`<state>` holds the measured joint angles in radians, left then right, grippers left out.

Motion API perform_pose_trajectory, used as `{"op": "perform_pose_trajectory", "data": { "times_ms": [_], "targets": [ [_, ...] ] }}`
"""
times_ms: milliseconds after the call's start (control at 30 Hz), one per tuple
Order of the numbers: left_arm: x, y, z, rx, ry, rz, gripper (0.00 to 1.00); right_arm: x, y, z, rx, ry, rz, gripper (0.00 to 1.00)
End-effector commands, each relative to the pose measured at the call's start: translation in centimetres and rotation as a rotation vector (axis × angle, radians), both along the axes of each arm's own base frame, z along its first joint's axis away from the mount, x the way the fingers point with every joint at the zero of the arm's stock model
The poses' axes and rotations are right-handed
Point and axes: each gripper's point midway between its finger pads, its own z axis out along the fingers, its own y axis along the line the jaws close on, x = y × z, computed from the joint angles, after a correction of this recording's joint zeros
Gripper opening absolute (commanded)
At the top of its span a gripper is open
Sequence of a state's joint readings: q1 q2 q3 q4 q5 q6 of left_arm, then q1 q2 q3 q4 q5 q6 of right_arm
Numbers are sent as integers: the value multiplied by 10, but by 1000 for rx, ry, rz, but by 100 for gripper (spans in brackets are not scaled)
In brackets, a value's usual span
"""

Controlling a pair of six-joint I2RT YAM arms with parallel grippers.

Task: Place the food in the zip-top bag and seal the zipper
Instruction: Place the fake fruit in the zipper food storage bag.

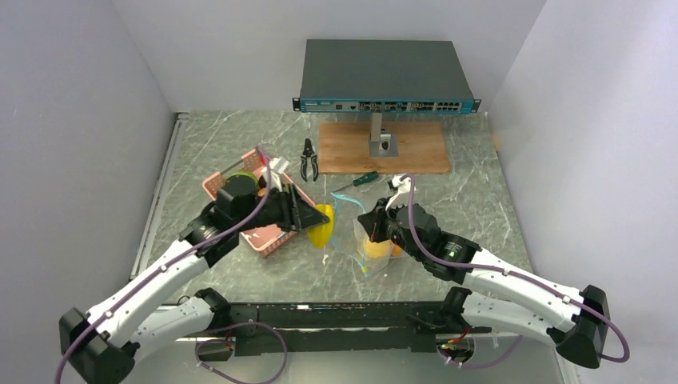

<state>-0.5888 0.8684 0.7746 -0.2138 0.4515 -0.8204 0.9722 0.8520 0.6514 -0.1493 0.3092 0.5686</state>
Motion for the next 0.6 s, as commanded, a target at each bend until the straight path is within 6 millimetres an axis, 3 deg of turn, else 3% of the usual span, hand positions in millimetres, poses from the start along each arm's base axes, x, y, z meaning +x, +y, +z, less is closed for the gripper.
{"op": "perform_pose_trajectory", "data": {
  "times_ms": [0, 167, 400, 467, 567],
  "targets": [
    [-10, -43, 27, -65, -47, -126, 37, 2, 11, 27, 85, -34, 16, 0],
    [2, -63, -8, 30, 47, -148, 32, -1, 9, 35, 98, -37, 21, 0],
    [10, -91, -26, 68, 94, -208, 33, -4, 7, 44, 128, -51, 28, 0],
    [12, -94, -30, 105, 86, -197, 36, -5, 8, 44, 129, -49, 32, 0],
    [18, -91, -36, 148, 81, -161, 53, -4, 8, 43, 125, -45, 33, 0]
  ]
}}
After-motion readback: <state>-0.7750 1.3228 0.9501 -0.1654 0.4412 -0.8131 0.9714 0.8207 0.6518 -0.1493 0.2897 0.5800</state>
